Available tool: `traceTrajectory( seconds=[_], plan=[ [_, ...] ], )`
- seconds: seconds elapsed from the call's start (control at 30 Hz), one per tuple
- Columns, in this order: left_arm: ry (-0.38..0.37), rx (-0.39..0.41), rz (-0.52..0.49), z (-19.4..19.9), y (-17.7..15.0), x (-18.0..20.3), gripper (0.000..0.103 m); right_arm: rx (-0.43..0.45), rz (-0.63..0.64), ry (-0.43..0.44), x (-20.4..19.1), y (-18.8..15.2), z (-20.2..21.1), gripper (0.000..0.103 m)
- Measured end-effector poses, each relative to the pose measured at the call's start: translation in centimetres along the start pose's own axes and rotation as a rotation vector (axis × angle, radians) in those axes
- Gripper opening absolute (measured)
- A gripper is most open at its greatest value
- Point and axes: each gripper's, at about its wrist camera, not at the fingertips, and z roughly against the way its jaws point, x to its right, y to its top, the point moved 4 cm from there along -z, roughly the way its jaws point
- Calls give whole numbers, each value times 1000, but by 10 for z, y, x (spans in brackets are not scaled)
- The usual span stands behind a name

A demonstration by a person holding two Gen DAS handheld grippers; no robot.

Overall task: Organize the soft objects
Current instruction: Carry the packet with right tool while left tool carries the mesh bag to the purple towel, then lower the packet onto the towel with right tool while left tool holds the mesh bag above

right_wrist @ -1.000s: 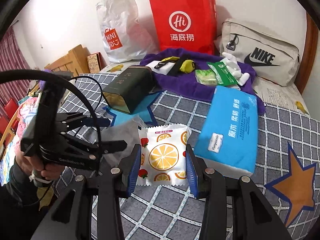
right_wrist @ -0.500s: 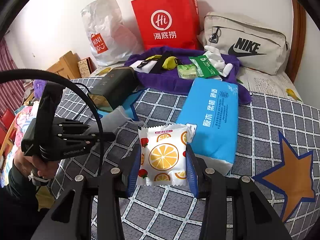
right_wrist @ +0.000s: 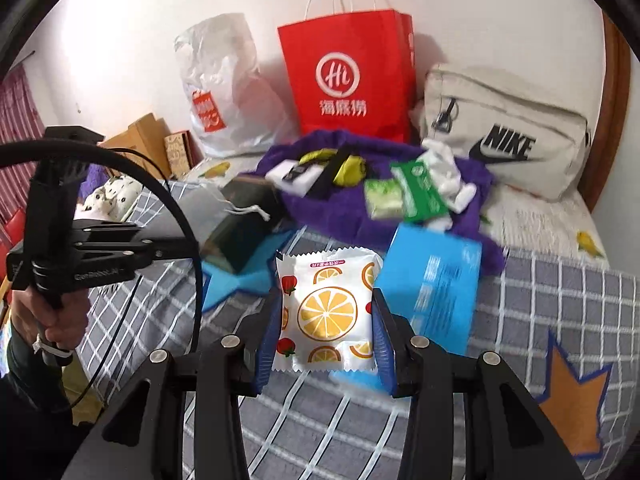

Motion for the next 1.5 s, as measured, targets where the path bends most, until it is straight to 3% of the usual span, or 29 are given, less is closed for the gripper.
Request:
traceTrajectory(
  seconds=[0.4, 0.63, 0.97, 1.23, 1.5],
  plan=[
    [100, 90, 1, 20, 74, -37, 8, 57, -35, -44, 36, 70, -14, 42],
    [111, 149, 17, 22, 120, -57, 8, 92, -42, -71, 53, 109, -26, 42],
    [156, 192, -42, 12, 182, -57, 8, 126, -63, -80, 73, 165, -50, 42],
    [135, 169, -31, -29, 197, -60, 8, 130, -144, -44, 89, 179, -82, 42],
    [124, 100, 7, -76, 194, -72, 8, 49, -129, -36, 92, 171, -120, 42]
  ],
)
